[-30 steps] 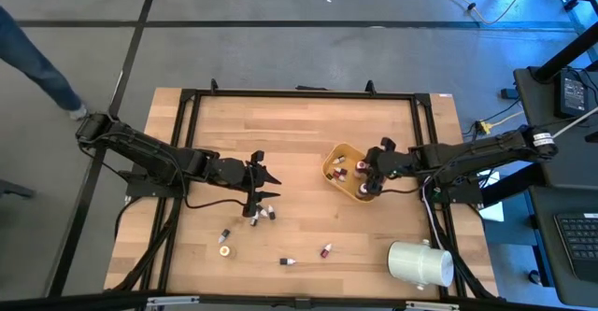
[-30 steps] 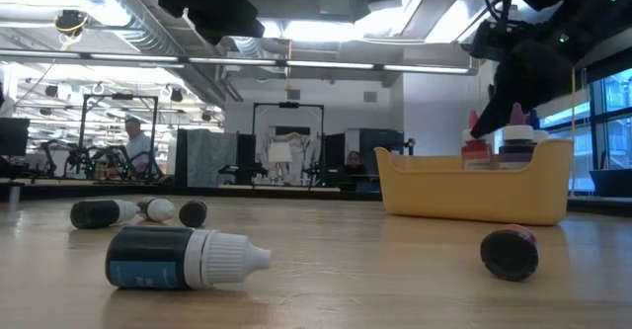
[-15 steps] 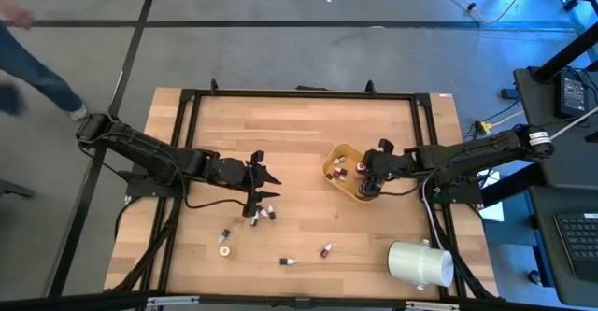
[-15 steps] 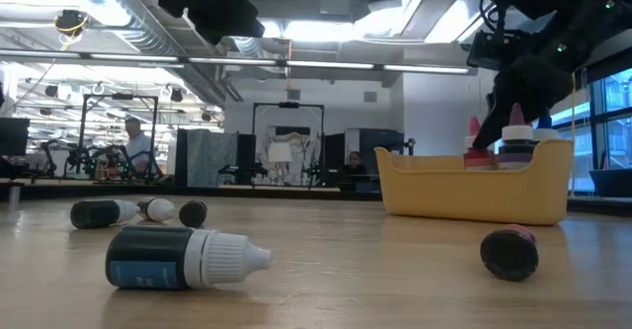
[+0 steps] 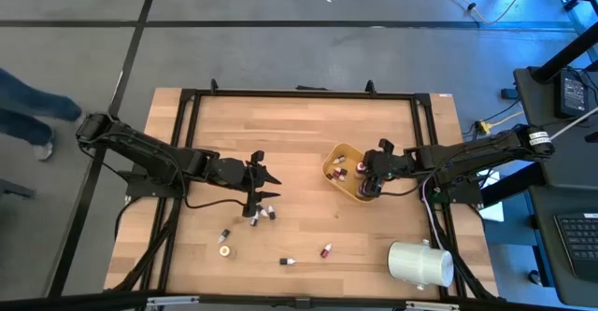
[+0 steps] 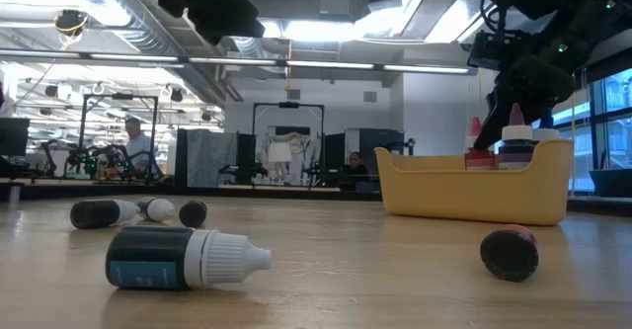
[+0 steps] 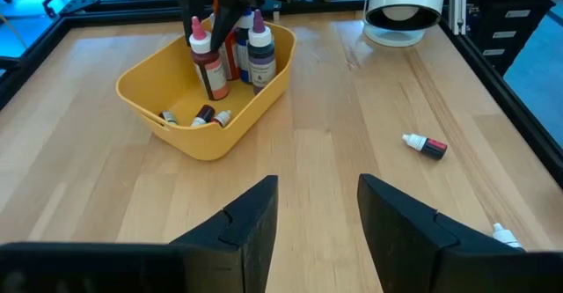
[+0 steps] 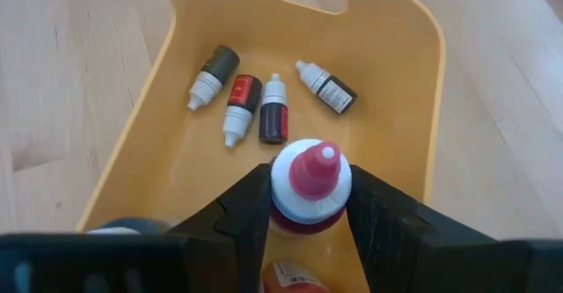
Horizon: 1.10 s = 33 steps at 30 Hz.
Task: Pick & Place food coloring
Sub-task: Put the large pink food coloring bottle in the yellow bin, then put the small red food coloring bottle in the yellow bin
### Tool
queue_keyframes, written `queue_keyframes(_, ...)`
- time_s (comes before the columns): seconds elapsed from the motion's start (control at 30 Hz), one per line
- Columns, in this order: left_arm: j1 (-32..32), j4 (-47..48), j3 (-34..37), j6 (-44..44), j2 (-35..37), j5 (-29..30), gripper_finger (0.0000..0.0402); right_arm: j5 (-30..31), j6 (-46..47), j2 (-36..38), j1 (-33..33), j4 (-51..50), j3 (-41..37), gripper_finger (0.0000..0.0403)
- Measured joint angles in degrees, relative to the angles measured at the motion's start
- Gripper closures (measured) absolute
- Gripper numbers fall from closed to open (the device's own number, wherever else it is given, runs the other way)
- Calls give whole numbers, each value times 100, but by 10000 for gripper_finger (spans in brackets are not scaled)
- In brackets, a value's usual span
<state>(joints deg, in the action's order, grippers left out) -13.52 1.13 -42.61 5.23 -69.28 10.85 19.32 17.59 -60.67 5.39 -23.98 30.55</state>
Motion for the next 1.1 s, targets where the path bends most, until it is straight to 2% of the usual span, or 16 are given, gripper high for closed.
queue_keyframes(0.33, 2, 0, 0, 2, 0, 0, 252, -5, -188, 66, 0, -84, 0, 255)
queue_keyframes(0.93, 0, 20, 1, 15, 0, 0, 251, -9, -542, 73, -2, -502, 522, 255)
queue_keyframes(1.1, 0, 17, 0, 3, 0, 0, 247, -13, -1042, 73, -2, -633, 1093, 224)
